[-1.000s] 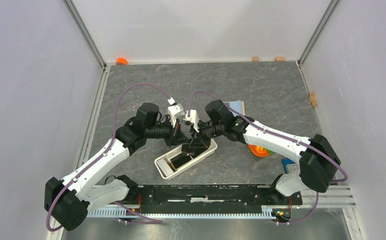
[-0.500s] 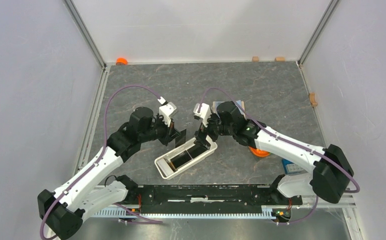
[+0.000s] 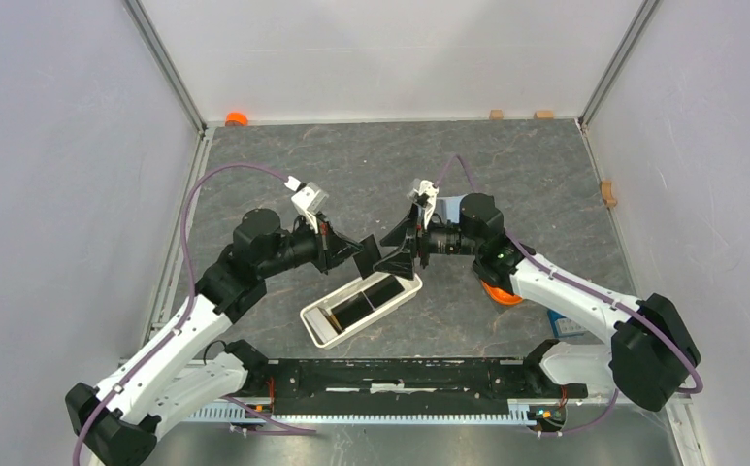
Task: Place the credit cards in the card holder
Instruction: Pick up the credit card from the storage box.
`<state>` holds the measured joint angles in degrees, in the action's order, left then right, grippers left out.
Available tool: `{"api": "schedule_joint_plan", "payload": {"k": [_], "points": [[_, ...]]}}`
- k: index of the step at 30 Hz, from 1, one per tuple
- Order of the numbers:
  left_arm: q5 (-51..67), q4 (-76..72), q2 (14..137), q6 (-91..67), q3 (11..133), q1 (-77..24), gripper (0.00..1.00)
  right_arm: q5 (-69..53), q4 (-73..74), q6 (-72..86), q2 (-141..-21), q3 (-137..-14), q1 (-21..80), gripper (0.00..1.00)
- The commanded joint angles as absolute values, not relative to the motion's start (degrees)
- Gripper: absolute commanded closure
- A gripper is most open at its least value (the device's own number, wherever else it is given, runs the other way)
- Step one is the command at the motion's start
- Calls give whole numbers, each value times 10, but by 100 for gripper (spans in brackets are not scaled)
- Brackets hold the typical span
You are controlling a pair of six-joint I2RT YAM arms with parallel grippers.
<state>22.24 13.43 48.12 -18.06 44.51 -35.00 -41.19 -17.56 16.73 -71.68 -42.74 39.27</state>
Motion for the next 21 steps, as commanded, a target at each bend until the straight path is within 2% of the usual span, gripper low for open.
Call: {"api": "schedule_joint_plan", "payload": {"k": [1, 4, 7, 10, 12, 13, 14, 16, 17, 18, 19, 21], "points": [[277, 47, 462, -269, 435, -350, 98, -484, -275, 244, -710, -424, 392, 23], [309, 38, 466, -279, 435, -350, 98, -495, -288, 253, -713, -425, 392, 32], [344, 17, 475, -292, 433, -350, 98, -501, -302, 263, -717, -426, 392, 49], [347, 9, 477, -295, 432, -351, 98, -506, -312, 268, -717, -427, 392, 73], [337, 4, 482, -295, 433, -350, 98, -503, -302, 265, -717, -431, 389, 97], [331, 3, 489, -295, 437, -350, 93, -495, -285, 260, -717, -435, 384, 100], [325, 4, 498, -295, 441, -351, 76, -485, -268, 255, -715, -438, 377, 100], [297, 20, 530, -285, 461, -350, 34, -454, -218, 235, -711, -446, 349, 100], [283, 35, 552, -276, 476, -350, 22, -432, -186, 222, -711, -453, 328, 100], [267, 51, 581, -263, 495, -350, 14, -408, -147, 208, -714, -465, 305, 100], [249, 67, 605, -255, 515, -350, 11, -389, -114, 197, -720, -478, 285, 100], [203, 109, 675, -245, 578, -350, 8, -359, -51, 182, -748, -505, 238, 100]]}}
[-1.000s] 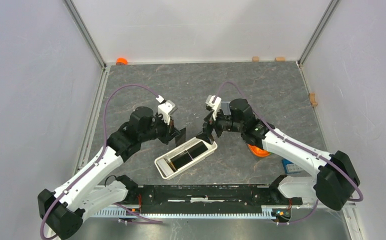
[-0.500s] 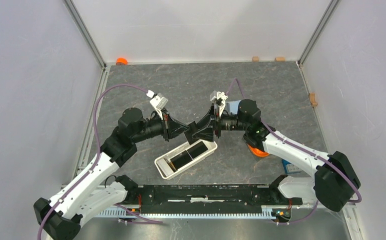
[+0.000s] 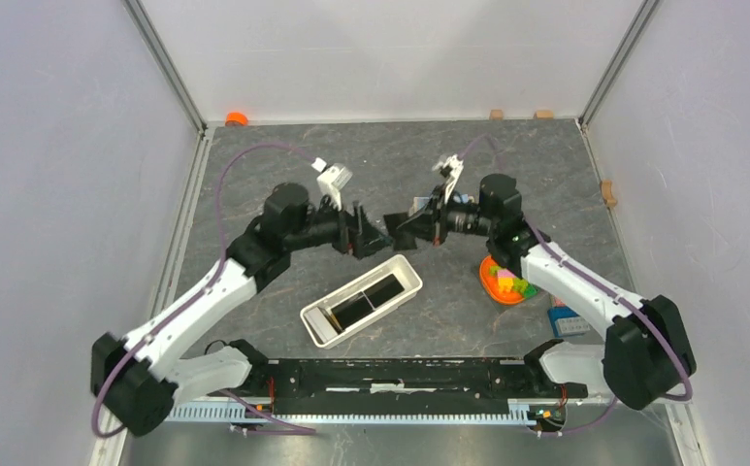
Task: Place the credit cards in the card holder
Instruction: Pick up the credit card from the storage box, then insert the credit card into the card holder.
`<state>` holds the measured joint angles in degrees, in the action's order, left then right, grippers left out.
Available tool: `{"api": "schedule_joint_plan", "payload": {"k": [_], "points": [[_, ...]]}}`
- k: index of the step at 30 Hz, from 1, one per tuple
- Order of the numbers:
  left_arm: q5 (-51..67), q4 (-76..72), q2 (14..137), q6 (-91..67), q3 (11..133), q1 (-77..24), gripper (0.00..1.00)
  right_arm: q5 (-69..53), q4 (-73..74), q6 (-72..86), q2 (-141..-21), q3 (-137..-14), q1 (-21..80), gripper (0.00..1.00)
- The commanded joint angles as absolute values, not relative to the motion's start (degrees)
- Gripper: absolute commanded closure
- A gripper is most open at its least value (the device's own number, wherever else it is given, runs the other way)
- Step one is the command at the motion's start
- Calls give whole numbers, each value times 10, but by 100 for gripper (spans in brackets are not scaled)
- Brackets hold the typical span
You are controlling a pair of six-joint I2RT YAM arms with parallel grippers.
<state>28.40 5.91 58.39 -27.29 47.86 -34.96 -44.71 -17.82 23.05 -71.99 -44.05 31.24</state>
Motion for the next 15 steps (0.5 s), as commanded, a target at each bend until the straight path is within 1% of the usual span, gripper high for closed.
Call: {"api": "schedule_joint_plan", "payload": {"k": [1, 6, 10, 15], "points": [[185, 129, 715, -247, 605, -348, 8, -352, -23, 180, -768, -521, 212, 100], [172, 174, 903, -250, 751, -345, 13, -393, -1, 215, -887, -579, 91, 100], [177, 214, 1033, -258, 865, -345, 16, -410, 41, 209, -982, -649, 48, 100], [187, 227, 1148, -271, 947, -346, 16, -407, 74, 209, -1073, -725, 24, 100]]}}
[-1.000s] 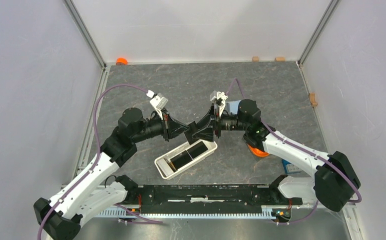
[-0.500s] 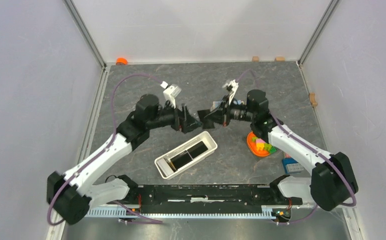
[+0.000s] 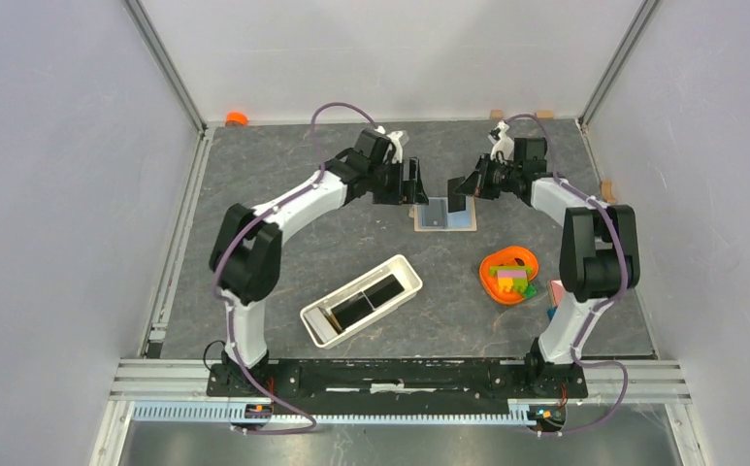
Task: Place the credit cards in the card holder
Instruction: Insert the credit card into the card holder.
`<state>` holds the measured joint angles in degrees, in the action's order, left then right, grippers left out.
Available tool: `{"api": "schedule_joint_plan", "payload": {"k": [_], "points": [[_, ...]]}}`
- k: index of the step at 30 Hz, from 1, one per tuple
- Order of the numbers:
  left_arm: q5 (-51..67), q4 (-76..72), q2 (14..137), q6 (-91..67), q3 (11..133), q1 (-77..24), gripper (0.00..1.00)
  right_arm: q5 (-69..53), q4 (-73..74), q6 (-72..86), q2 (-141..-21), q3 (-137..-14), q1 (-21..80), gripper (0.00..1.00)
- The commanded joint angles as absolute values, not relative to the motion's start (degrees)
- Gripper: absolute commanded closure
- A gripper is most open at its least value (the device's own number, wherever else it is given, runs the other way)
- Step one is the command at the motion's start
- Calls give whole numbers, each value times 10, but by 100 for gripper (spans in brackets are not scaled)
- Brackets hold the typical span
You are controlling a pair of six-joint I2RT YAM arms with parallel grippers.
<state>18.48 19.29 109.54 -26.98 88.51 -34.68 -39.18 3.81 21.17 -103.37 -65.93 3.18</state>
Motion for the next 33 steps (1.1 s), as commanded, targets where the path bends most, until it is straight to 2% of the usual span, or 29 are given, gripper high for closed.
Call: {"api": "schedule_joint_plan", "payload": {"k": [1, 7, 20, 33], "points": [[188, 233, 1169, -272, 964, -346, 16, -410, 77, 213, -1091, -737, 21, 100], [195, 252, 1252, -274, 1019, -346, 18, -421, 76, 231, -1149, -765, 19, 100], [182, 268, 1299, -255, 1030, -345, 26, -420, 76, 244, -1182, -756, 20, 100], [161, 288, 1322, -234, 1044, -345, 64, -410, 22, 297, -1172, -699, 24, 100]]}}
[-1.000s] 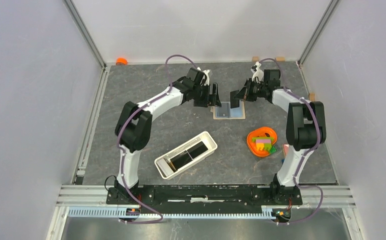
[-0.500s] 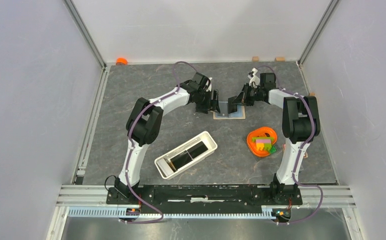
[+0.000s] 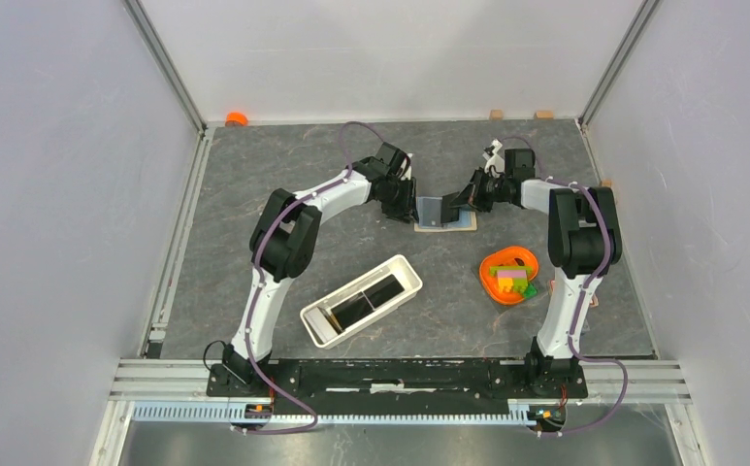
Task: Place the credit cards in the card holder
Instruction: Insert the credit card into the card holder.
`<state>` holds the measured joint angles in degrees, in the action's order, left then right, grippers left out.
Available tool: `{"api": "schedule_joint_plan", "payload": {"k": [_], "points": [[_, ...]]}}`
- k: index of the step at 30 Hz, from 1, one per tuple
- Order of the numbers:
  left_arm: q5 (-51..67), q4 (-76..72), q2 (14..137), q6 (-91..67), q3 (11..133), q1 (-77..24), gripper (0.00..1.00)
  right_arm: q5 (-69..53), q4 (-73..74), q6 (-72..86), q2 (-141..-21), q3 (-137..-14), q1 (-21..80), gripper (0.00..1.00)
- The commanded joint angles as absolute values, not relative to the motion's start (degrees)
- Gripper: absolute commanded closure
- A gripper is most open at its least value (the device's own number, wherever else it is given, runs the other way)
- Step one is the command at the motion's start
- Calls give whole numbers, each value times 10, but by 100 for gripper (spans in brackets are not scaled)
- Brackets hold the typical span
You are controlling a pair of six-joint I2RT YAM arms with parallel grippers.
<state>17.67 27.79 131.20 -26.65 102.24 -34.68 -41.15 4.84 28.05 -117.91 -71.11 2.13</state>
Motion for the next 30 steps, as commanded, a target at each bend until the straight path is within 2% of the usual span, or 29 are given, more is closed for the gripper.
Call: {"api": "schedule_joint_plan", "payload": {"k": [1, 9, 19, 22, 30], "points": [[159, 289, 1322, -233, 1044, -345, 67, -408, 23, 297, -1173, -697, 24, 100], [151, 292, 1327, -222, 1044, -345, 82, -402, 62, 278, -1189, -705, 34, 100], [152, 293, 1331, -217, 1045, -345, 88, -394, 92, 270, -1198, -701, 44, 99], [155, 293, 1332, -217, 1047, -345, 88, -390, 97, 272, -1205, -703, 48, 96], [161, 293, 1331, -216, 1045, -345, 95, -364, 96, 275, -1208, -715, 57, 78]]}}
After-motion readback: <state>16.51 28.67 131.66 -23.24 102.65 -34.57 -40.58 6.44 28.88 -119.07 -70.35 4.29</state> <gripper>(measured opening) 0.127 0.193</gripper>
